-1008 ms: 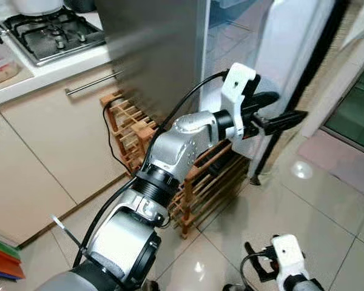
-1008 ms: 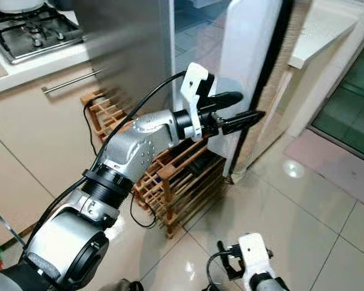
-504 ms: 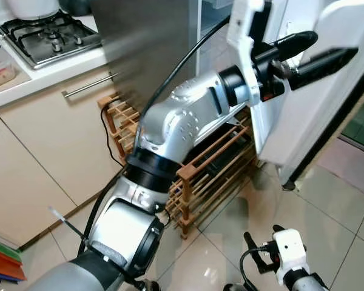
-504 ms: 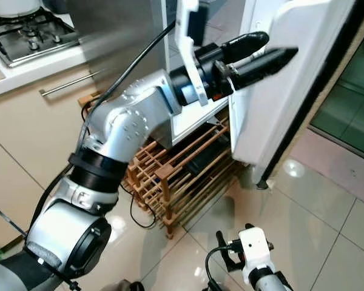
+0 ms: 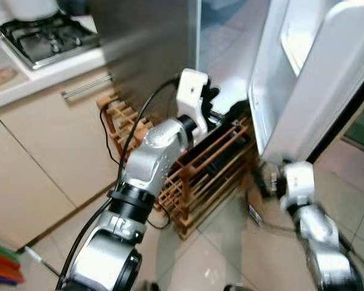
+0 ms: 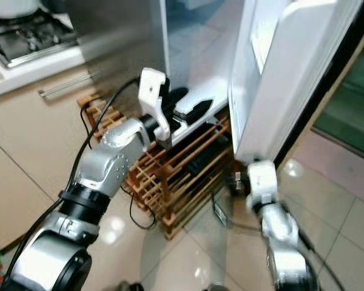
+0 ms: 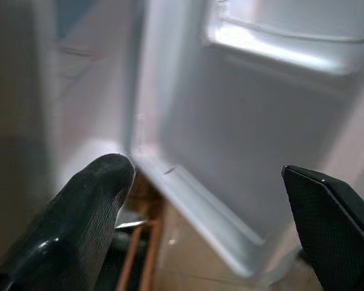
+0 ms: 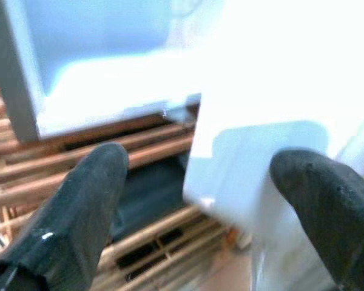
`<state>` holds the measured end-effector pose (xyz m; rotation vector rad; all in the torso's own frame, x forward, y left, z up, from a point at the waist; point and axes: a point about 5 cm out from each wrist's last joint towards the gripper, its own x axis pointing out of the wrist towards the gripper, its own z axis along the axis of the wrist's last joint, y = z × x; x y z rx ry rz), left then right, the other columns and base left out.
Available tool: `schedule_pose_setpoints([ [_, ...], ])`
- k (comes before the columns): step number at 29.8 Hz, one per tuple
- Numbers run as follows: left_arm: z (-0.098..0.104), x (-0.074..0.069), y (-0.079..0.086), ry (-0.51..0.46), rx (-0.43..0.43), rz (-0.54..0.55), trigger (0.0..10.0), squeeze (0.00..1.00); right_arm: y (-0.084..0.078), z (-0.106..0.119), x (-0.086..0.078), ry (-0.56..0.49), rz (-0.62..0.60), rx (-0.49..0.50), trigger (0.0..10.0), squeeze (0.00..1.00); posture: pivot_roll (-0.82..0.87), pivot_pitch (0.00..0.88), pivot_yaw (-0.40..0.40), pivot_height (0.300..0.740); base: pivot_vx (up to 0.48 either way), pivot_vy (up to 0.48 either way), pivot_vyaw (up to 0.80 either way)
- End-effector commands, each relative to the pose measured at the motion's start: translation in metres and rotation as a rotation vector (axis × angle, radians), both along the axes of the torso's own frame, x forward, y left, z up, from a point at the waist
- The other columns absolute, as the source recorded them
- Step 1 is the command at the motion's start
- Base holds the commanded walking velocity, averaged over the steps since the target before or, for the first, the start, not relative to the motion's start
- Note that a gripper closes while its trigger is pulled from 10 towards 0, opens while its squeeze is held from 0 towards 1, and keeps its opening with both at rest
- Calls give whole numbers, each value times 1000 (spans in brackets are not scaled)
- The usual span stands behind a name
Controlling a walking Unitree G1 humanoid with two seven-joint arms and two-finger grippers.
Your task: Restocking fridge
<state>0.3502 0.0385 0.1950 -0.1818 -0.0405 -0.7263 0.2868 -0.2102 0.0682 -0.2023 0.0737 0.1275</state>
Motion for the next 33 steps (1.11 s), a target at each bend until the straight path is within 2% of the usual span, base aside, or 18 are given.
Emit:
schedule_pose_setpoints([
  [1, -5, -1, 0, 11, 8, 22, 10000, 0, -15, 5, 8, -3, -64, -6, 10000, 0, -96, 13, 41, 740, 0, 0, 0],
  [4, -8, -3, -1, 5, 19, 21, 10000, 0, -22, 11, 16, -18, -84, -14, 10000, 0, -91, 15, 38, 740, 0, 0, 0],
  [8, -9, -3, -1, 3, 11, 30, 10000, 0, -27, 11, 19, -18, -96, -19, 10000, 0, -91, 18, 35, 740, 0, 0, 0],
  [15, -9, -2, -3, 5, 0, 31, 10000, 0, -41, 4, 13, -17, -144, -48, 10000, 0, -98, 24, 34, 740, 0, 0, 0],
  [16, -9, -3, -4, 3, -2, 27, 10000, 0, -47, 4, 11, -16, -165, -67, 10000, 0, -98, 24, 34, 740, 0, 0, 0],
  [17, -8, -4, -5, -1, -5, 24, 10000, 0, -66, 3, 4, -8, -235, -100, 10000, 0, -104, 32, 32, 740, 0, 0, 0],
  [18, -8, -4, -5, -1, -5, 24, 10000, 0, -66, 3, 4, -8, -235, -100, 10000, 0, -104, 32, 32, 740, 0, 0, 0],
  [19, -7, -4, -5, -3, -5, 22, 10000, 0, -73, 2, 1, -5, -264, -112, 10000, 0, -104, 32, 32, 740, 0, 0, 0],
  [20, -7, -4, -6, -4, -6, 20, 10000, 0, -88, 2, -4, 4, -318, -134, 10000, 0, -112, 40, 32, 740, 0, 0, 0],
  [25, -7, -3, -6, -9, -3, 17, 10000, 0, -110, 6, -15, -5, -390, -159, 10000, 0, -123, 57, 36, 740, 0, 0, 0],
  [28, -5, -3, -5, -15, -4, 15, 10000, 0, -128, 10, -23, -18, -477, -191, 10000, 0, -127, 67, 40, 740, 0, 0, 0],
  [29, -5, -3, -5, -15, -4, 15, 10000, 0, -128, 10, -23, -18, -477, -191, 10000, 0, -127, 67, 40, 740, 0, 0, 0],
  [30, -4, -4, -5, -19, -6, 13, 10000, 0, -139, 12, -28, -17, -534, -217, 10000, 0, -127, 67, 40, 740, 0, 0, 0],
  [33, -4, -4, -6, -20, -6, 12, 10000, 0, -140, 11, -31, -16, -531, -207, 10000, 0, -128, 66, 32, 740, 0, 0, 0],
])
